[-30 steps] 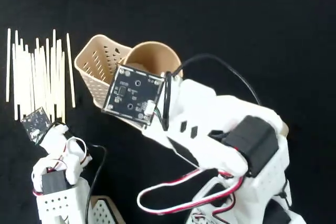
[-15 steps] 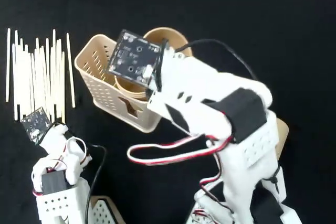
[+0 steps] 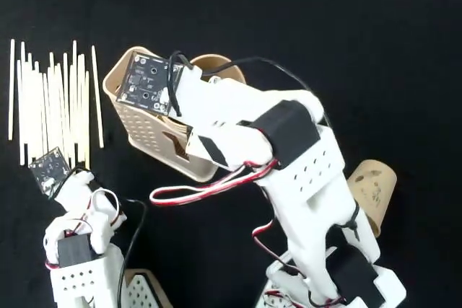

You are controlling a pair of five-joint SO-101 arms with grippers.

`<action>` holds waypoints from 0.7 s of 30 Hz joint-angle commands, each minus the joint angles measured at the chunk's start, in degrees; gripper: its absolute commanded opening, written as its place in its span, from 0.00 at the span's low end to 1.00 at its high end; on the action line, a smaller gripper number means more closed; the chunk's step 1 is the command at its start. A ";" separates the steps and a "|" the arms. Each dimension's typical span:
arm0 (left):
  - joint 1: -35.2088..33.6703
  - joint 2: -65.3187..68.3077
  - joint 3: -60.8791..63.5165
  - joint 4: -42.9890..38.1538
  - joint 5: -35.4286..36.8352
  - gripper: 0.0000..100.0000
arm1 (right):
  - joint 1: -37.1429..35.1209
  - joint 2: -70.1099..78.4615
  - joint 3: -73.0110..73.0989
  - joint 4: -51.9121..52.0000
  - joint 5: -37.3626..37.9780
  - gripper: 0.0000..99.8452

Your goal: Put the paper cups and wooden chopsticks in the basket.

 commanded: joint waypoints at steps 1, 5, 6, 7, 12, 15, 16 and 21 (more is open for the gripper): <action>0.40 -0.26 0.92 0.26 0.35 0.03 | -0.62 0.22 -1.80 1.14 -0.44 0.02; 0.40 -0.26 0.92 0.26 0.35 0.03 | -0.62 0.22 -1.80 -0.18 -0.35 0.05; 0.40 -0.26 0.92 0.26 0.35 0.03 | -0.62 0.22 -1.80 -0.44 -0.35 0.07; 0.40 -0.26 0.92 0.26 0.35 0.03 | -0.62 0.22 -1.80 -0.53 -0.35 0.09; 0.40 -0.26 0.92 0.26 0.35 0.03 | -0.70 -0.22 -1.80 -0.88 -0.35 0.17; 0.40 -0.26 0.92 0.26 0.35 0.03 | -0.70 -0.22 -1.89 -0.79 -0.35 0.18; 0.40 -0.26 0.92 0.26 0.35 0.03 | -0.70 -0.22 -1.89 -0.79 -0.35 0.18; 0.40 -0.26 0.92 0.26 0.35 0.03 | -0.70 -0.22 -5.41 -0.44 -0.70 0.18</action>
